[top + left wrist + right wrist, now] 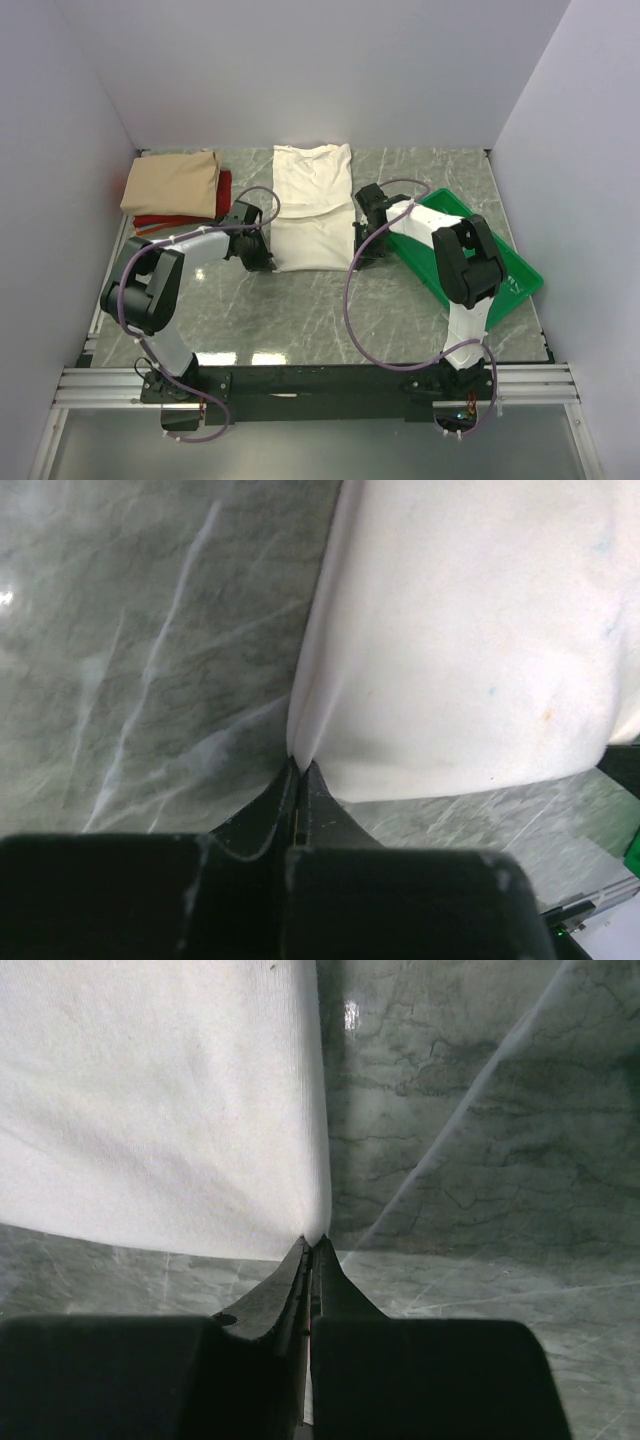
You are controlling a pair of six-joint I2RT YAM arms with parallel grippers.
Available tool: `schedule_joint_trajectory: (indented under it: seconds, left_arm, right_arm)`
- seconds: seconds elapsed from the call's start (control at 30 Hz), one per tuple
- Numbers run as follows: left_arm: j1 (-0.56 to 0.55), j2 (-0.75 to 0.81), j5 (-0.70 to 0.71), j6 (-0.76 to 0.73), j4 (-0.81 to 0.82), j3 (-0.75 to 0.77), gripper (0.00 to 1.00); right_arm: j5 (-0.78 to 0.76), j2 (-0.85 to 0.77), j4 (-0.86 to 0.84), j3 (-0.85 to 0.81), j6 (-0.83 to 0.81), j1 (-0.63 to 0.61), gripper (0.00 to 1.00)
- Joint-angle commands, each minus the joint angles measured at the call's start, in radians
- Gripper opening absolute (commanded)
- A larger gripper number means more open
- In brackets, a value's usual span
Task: Fold and stack the t-shirts
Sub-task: Fold the tshirt
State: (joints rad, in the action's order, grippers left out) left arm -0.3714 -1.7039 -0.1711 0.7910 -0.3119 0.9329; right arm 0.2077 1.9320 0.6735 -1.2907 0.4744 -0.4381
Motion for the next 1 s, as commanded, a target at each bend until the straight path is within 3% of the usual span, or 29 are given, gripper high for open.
schedule_joint_trajectory:
  seconds: [0.0,0.3,0.97]
  left_arm:
    - [-0.012,0.053,0.053,-0.019,-0.137,0.035,0.00]
    - [-0.012,0.204,0.073,-0.021,-0.328,0.172,0.00]
    - [-0.014,0.487,0.022,0.004,-0.558,0.003,0.00]
  right_arm:
    - [-0.050,-0.034,0.078,-0.039,-0.010,-0.011,0.00]
    - [-0.067,-0.185,0.221,-0.139,-0.011,-0.010,0.00]
    - [-0.116,-0.444,0.370,0.089,0.085,-0.211,0.00]
